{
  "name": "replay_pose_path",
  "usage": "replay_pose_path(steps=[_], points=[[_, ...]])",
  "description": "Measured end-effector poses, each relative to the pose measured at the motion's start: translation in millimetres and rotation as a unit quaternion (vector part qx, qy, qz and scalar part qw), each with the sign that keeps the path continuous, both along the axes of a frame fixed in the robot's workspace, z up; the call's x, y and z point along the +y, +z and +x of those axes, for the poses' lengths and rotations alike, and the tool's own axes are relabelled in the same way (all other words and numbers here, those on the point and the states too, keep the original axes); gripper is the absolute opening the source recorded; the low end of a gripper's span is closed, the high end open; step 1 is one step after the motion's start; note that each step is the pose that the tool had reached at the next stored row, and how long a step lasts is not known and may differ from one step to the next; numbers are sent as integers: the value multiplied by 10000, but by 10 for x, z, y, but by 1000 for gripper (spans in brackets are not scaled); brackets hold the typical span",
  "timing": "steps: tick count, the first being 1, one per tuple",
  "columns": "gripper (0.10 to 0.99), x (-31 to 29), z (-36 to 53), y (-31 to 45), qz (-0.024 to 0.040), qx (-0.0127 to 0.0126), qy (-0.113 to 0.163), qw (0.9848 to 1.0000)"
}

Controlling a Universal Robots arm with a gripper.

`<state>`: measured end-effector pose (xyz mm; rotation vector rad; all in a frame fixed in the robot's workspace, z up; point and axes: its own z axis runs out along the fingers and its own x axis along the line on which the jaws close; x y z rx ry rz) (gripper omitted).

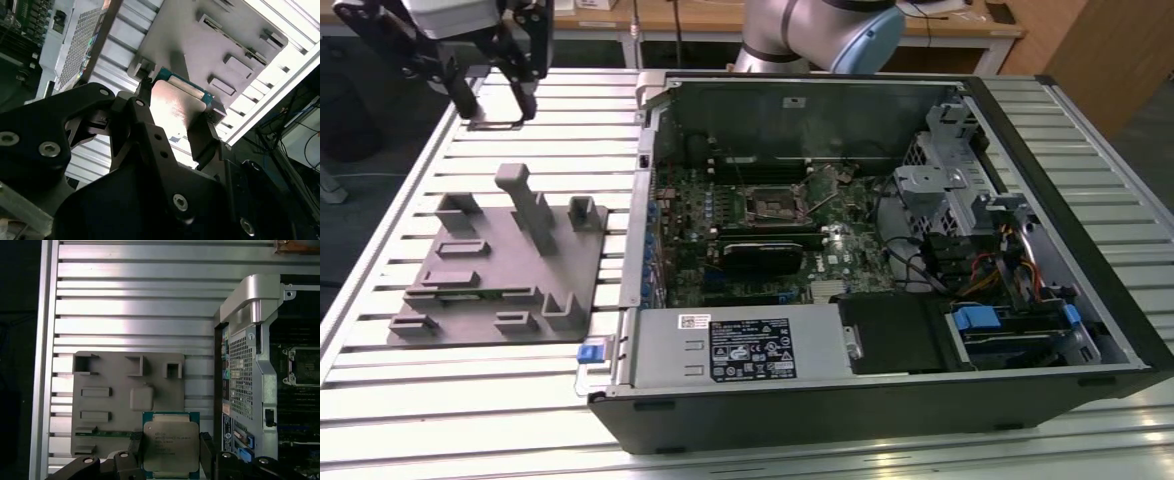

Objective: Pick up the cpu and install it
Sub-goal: 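Pick up the cpu and move it towards the insertion slot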

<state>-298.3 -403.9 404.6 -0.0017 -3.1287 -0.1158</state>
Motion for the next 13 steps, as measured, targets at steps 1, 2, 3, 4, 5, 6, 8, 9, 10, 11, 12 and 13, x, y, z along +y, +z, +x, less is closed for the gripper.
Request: replay_pose_path(steps=[1, 2, 3, 4, 5, 6, 8, 9, 10, 11, 12, 13], points=[[541, 0, 30, -2, 0, 0, 0, 10000], [541, 0, 63, -4, 0, 0, -1, 10000], [541, 0, 96, -8, 0, 0, 0, 10000], [541, 0, 128, -12, 0, 0, -1, 10000], [541, 0, 157, -15, 1, 0, 0, 10000], [541, 0, 185, -17, 2, -1, 0, 10000], [541, 0, 230, -20, 10, 0, 0, 10000], [541, 0, 250, -22, 14, 0, 0, 10000], [541, 0, 273, -23, 17, 0, 0, 10000], [541, 0, 295, -26, 19, 0, 0, 10000], [541, 0, 316, -28, 21, 0, -1, 10000], [541, 0, 338, -30, 22, 0, 0, 10000]])
